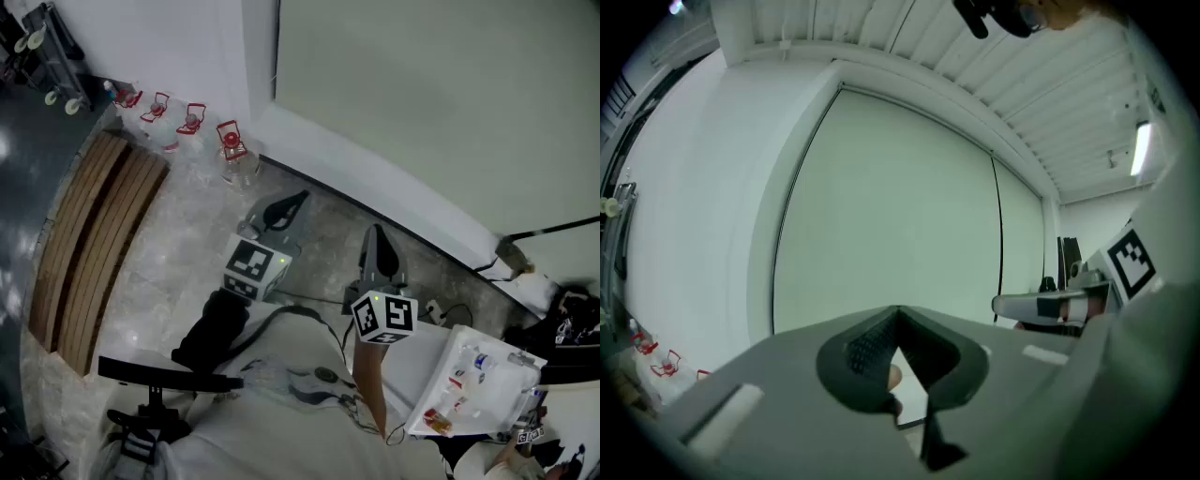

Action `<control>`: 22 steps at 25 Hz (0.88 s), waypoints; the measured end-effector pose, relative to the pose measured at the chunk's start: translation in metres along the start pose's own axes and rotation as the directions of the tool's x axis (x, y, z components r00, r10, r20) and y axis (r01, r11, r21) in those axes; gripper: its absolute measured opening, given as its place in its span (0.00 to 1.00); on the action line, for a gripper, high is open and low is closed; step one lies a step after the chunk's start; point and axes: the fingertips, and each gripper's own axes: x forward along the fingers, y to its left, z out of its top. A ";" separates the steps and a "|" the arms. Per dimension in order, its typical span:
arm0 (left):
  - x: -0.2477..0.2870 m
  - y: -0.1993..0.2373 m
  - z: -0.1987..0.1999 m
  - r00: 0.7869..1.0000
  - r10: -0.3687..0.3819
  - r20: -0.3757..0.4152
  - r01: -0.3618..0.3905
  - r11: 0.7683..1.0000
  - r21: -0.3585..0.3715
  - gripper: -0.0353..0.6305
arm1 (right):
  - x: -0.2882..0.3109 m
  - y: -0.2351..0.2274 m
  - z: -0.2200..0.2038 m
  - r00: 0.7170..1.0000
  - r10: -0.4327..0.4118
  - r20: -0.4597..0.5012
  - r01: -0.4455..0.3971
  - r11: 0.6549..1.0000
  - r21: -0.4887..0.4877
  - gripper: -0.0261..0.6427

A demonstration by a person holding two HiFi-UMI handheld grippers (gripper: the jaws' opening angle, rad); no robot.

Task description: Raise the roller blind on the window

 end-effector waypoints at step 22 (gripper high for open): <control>-0.039 0.072 -0.028 0.998 0.046 -0.047 -0.049 0.996 -0.068 0.05 | 0.029 0.050 -0.037 0.994 -0.021 -0.107 0.024 0.999 0.023 0.04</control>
